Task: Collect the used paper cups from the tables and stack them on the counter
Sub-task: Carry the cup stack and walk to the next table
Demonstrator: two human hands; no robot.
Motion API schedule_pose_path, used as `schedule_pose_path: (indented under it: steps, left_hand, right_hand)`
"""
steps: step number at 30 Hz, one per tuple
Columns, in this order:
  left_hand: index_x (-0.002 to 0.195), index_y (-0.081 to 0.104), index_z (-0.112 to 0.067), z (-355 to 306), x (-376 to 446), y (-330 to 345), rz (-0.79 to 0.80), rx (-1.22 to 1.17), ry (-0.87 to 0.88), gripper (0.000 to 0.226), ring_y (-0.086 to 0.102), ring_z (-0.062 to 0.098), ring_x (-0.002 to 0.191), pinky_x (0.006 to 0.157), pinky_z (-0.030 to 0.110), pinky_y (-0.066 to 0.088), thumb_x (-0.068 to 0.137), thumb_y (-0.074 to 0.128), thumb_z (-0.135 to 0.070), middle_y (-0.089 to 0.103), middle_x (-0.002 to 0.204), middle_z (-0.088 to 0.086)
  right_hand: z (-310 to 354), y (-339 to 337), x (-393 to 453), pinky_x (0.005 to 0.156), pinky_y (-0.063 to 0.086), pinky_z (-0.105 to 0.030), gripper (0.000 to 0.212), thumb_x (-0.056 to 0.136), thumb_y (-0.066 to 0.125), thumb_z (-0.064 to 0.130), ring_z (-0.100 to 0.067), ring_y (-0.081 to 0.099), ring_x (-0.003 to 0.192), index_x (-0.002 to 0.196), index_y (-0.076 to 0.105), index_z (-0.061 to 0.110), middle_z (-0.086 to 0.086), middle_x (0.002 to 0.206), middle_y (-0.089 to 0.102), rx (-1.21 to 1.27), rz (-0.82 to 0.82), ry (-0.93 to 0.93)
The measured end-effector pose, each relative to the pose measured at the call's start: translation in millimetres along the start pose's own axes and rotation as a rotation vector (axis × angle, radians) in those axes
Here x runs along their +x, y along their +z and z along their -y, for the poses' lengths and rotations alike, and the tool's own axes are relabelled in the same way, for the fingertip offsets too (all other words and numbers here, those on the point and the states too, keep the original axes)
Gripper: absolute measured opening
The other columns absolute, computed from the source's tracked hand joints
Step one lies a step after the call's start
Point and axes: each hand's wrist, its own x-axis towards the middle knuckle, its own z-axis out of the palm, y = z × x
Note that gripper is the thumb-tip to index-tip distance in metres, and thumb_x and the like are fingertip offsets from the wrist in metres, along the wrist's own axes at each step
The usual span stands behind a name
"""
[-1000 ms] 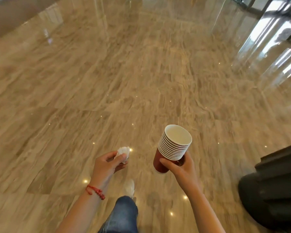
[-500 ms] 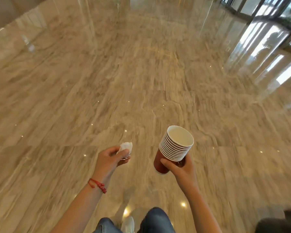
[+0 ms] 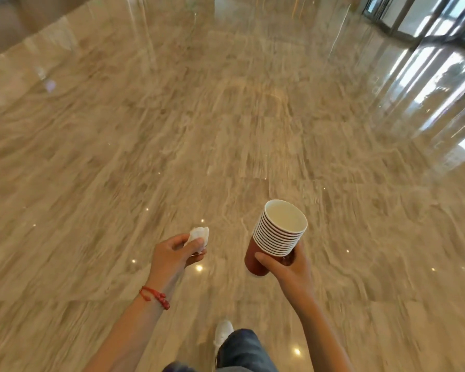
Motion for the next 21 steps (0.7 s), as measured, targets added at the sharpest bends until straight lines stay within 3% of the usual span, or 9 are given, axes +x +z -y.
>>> schedule_pose_path:
  steps: [5, 10, 21]
  left_hand:
    - [0.074, 0.070, -0.012, -46, 96, 47, -0.008, 0.018, 0.010, 0.010, 0.069, 0.019, 0.062, 0.054, 0.021, 0.055, 0.076, 0.069, -0.002, 0.072, 0.070, 0.006]
    - [0.074, 0.070, -0.013, -72, 196, 82, -0.003, 0.003, -0.013, 0.011, 0.070, 0.019, 0.064, 0.054, 0.020, 0.054, 0.074, 0.071, -0.002, 0.073, 0.069, 0.005]
    - [0.093, 0.066, 0.001, -177, 469, 159, 0.020, 0.028, -0.026, 0.018, 0.069, 0.018, 0.064, 0.055, 0.020, 0.055, 0.075, 0.070, -0.002, 0.069, 0.083, 0.016]
  right_hand:
    - [32, 3, 118, 0.073, 0.054, -0.020, 0.051, 0.067, 0.082, 0.008, -0.007, 0.066, 0.094, 0.111, 0.059, 0.020, 0.004, 0.100, 0.070, 0.018, 0.017, -0.008]
    - [36, 20, 226, 0.069, 0.052, -0.013, 0.051, 0.067, 0.082, 0.009, -0.003, 0.067, 0.091, 0.110, 0.059, 0.023, 0.009, 0.097, 0.071, 0.002, -0.004, 0.012]
    - [91, 82, 501, 0.069, 0.051, -0.011, 0.056, 0.069, 0.081, 0.008, -0.003, 0.065, 0.093, 0.119, 0.056, 0.016, 0.004, 0.105, 0.068, -0.014, -0.022, 0.008]
